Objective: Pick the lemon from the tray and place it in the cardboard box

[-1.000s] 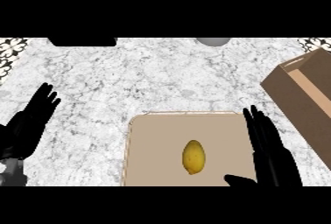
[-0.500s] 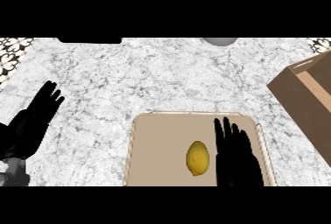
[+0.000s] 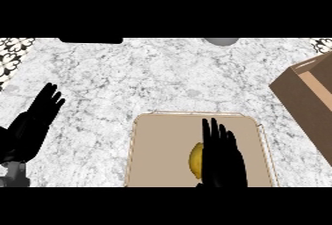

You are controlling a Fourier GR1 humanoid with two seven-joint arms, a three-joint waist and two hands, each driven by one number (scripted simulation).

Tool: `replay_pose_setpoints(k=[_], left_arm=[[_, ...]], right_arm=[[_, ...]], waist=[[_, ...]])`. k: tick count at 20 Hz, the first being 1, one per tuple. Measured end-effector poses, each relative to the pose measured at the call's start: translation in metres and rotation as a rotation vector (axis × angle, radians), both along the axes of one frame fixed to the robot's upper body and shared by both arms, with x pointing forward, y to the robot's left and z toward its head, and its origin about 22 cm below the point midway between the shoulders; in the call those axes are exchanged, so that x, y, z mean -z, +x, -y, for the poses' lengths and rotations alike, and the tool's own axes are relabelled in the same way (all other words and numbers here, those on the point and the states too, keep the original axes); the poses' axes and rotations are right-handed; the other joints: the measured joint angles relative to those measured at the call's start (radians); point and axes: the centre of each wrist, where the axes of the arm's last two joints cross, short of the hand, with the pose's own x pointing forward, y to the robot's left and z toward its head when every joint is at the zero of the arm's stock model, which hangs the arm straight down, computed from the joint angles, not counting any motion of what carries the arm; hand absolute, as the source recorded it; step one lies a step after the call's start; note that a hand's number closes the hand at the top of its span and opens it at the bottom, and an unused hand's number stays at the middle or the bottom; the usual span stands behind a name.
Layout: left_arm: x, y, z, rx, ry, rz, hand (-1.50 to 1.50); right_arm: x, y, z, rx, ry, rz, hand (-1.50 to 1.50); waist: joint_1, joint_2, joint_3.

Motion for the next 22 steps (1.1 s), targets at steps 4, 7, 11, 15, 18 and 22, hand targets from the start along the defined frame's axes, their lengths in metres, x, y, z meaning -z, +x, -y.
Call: replay_pose_setpoints(k=[4,7,11,15,18,22], left_arm=[[-0.002,-0.002,0.001,-0.005,-0.001,0.001,0.00],[-0.008,0.002,-0.003,-0.011,-0.001,0.002,0.00],[-0.003,0.000,-0.005,-0.011,-0.003,0.002,0.00],[-0.003,0.000,-0.003,-0.012,-0.004,-0.003,0.00],[-0.005,-0.002,0.000,-0.011,-0.001,0.002,0.00],[-0.003,-0.005,-0.001,-0.013,-0.001,0.005,0.00]], right_arm=[[0.002,0.005,-0.002,-0.006,-0.013,-0.041,-1.50],[0.004,0.009,-0.003,-0.009,-0.021,-0.062,-1.50],[0.004,0.012,-0.007,-0.018,-0.026,-0.071,-1.50],[-0.001,0.014,-0.011,-0.038,-0.026,-0.054,-1.50],[-0.001,0.021,-0.016,-0.050,-0.040,-0.051,-1.50],[0.002,0.027,-0.018,-0.058,-0.062,-0.064,-1.50]], waist=[[-0.004,-0.001,0.001],[-0.010,-0.001,0.001],[-0.013,-0.001,0.002],[-0.015,-0.002,0.002],[-0.011,-0.002,0.002],[-0.012,-0.003,0.002]])
